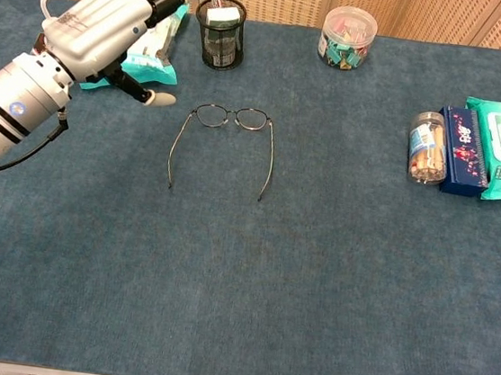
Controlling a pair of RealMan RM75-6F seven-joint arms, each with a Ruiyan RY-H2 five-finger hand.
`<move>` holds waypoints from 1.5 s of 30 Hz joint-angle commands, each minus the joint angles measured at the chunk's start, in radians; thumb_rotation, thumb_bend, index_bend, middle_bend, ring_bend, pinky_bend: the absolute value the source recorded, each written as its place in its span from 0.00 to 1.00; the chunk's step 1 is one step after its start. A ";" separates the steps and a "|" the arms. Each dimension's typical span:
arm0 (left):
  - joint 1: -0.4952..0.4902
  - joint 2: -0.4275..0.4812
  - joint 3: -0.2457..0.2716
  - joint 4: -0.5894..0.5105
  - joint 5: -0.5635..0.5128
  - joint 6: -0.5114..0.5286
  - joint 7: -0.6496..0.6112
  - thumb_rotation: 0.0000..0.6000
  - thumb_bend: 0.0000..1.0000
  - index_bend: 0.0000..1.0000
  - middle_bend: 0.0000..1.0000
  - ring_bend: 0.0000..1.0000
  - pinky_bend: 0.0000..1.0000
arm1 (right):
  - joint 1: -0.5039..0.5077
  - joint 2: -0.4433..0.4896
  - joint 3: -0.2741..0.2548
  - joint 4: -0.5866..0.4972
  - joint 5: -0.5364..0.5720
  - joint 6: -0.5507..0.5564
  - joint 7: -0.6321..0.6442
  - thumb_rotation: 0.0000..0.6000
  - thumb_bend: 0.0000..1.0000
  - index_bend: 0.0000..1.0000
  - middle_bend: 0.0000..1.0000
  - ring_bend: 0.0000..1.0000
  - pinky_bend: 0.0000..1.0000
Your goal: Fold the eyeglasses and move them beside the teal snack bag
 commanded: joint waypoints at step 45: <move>-0.162 -0.088 0.086 0.132 -0.069 -0.182 -0.116 1.00 0.23 0.44 0.37 0.29 0.48 | -0.003 -0.006 -0.015 0.014 0.008 -0.024 0.021 1.00 0.17 0.23 0.33 0.32 0.54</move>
